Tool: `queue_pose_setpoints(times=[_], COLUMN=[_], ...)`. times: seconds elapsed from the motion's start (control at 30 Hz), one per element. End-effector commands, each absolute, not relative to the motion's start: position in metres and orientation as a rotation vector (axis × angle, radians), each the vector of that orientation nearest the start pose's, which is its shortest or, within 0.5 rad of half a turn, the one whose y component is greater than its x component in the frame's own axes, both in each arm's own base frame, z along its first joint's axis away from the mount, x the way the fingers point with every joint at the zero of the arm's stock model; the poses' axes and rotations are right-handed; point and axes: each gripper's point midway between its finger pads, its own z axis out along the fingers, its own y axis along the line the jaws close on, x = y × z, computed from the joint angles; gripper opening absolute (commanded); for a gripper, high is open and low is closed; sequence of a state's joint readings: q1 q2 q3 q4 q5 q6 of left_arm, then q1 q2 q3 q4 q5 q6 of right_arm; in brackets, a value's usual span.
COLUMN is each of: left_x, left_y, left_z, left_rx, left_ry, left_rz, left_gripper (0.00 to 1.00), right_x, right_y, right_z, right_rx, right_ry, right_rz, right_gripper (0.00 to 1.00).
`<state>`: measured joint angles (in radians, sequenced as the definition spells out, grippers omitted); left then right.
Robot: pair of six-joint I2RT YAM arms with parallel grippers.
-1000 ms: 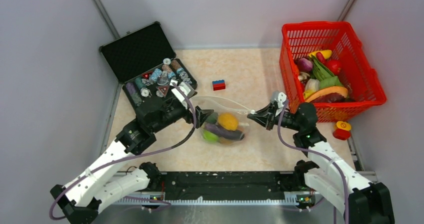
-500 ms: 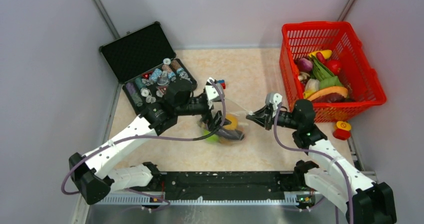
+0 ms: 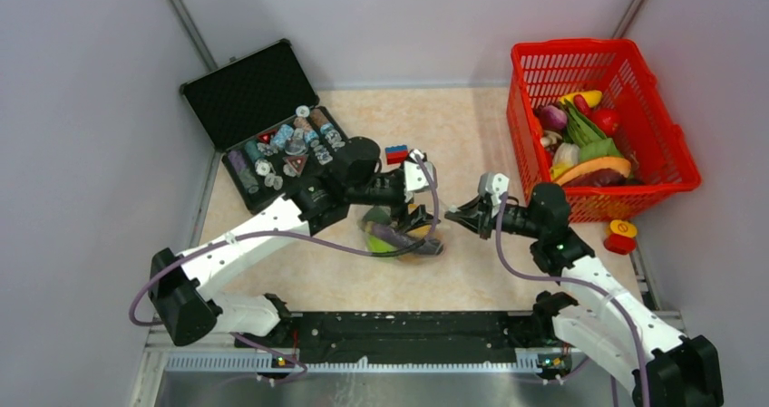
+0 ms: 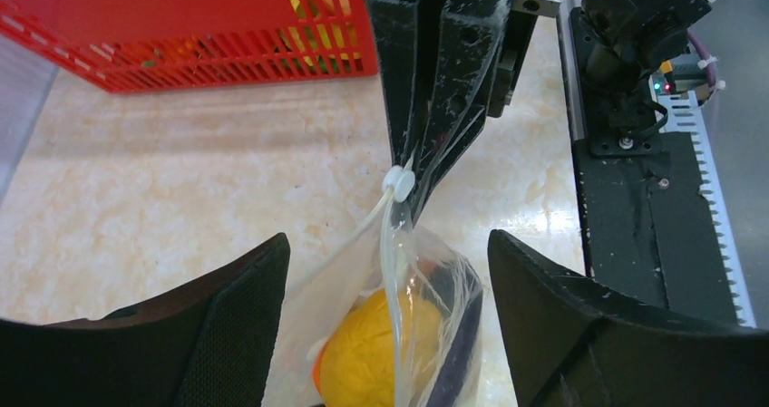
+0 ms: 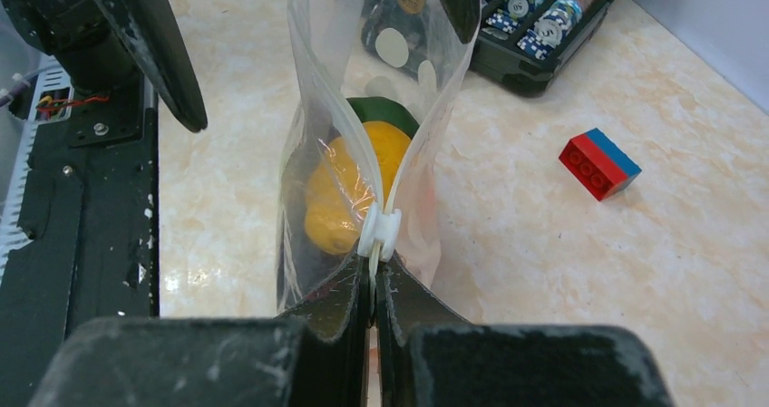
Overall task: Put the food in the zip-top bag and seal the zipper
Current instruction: Zip the zipper food storage bag at the center of the board.
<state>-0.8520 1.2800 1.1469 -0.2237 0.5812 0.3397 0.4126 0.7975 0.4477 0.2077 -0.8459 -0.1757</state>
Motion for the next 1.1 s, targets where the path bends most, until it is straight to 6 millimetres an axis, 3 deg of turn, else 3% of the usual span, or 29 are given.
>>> queue_pose_setpoints(times=[0.0,0.17,0.43,0.67,0.8,1.07], left_x=[0.198,0.196,0.187,0.186,0.187,0.180], left_y=[-0.376,-0.390,-0.398,-0.406,-0.410,-0.404], left_z=[0.304,0.293,0.267,0.269,0.271,0.254], left_rx=[1.452,1.508,1.604,1.605,1.598,1.693], left_ry=[1.210,1.237,1.281,1.276,1.293,1.384], left_rz=[-0.860,-0.882,-0.940,-0.977,-0.995,-1.010], left_gripper=[0.77,0.54,0.50,0.48,0.36,0.27], right_x=[0.204,0.202,0.199,0.196,0.195,0.198], right_y=[0.227,0.227,0.225,0.226,0.226,0.225], right_z=[0.238,0.241,0.242,0.242,0.243,0.242], right_rx=[-1.087,-1.088,-1.094,-1.109,-1.111,-1.106], right_ry=[1.278,1.275,1.268,1.260,1.254,1.259], right_rz=[0.832,0.832,0.817,0.825,0.818,0.798], right_gripper=[0.00,0.00,0.00,0.00,0.00,0.00])
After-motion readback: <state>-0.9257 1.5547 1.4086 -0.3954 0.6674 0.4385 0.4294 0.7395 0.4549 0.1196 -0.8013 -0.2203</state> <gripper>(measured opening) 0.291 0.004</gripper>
